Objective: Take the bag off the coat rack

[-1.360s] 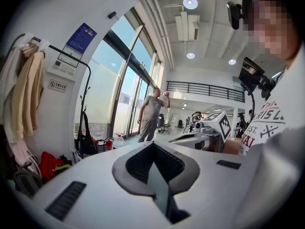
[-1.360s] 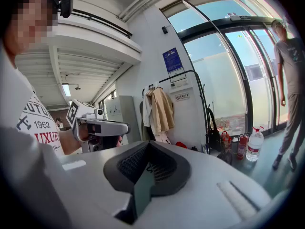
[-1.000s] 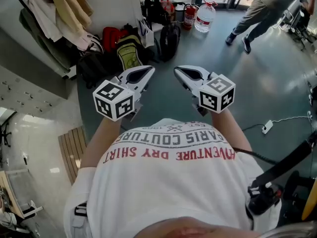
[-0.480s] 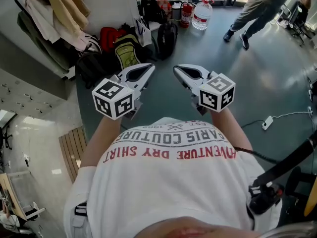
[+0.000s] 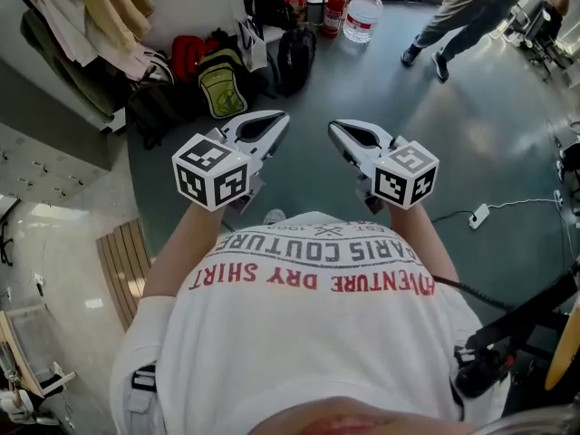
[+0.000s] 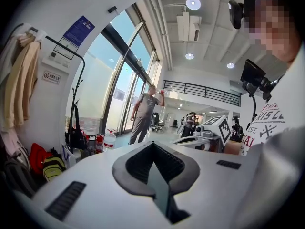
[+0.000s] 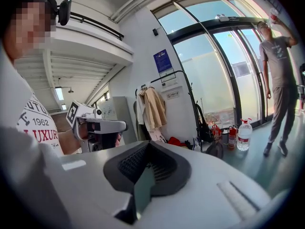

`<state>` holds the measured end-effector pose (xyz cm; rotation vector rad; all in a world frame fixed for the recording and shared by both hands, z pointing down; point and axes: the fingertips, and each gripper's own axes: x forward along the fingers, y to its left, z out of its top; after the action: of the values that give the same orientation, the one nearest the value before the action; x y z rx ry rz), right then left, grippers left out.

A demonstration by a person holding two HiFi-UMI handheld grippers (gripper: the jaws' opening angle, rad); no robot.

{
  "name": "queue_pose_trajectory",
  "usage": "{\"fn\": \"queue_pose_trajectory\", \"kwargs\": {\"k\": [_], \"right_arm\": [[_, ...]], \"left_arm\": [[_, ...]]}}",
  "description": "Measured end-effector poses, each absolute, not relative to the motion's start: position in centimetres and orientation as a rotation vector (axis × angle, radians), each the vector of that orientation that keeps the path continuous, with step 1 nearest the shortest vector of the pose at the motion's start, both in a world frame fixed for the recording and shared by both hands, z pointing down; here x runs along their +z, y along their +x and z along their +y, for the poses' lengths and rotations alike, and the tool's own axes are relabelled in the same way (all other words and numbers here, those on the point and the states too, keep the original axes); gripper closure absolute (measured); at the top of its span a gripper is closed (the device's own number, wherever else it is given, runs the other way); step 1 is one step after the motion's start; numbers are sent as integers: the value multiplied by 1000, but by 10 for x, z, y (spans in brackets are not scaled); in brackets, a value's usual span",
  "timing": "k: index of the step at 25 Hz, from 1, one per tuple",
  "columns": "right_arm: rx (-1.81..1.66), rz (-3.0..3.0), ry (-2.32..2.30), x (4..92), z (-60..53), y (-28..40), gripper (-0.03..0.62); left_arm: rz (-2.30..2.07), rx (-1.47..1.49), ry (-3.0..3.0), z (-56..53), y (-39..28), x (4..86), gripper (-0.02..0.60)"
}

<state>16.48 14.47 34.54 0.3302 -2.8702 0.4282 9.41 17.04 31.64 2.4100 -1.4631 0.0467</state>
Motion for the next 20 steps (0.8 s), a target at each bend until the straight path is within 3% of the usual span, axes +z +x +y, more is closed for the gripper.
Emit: {"fn": "queue_pose_trajectory", "kwargs": {"k": [7, 20], "right_arm": [[450, -2871, 423, 353, 133, 189, 592], [504, -2860, 499, 392, 55, 157, 592]], "left_arm": [[-1419, 58, 2426, 165, 111, 329, 578], [-1348, 78, 2441, 87, 78, 367, 578]]}}
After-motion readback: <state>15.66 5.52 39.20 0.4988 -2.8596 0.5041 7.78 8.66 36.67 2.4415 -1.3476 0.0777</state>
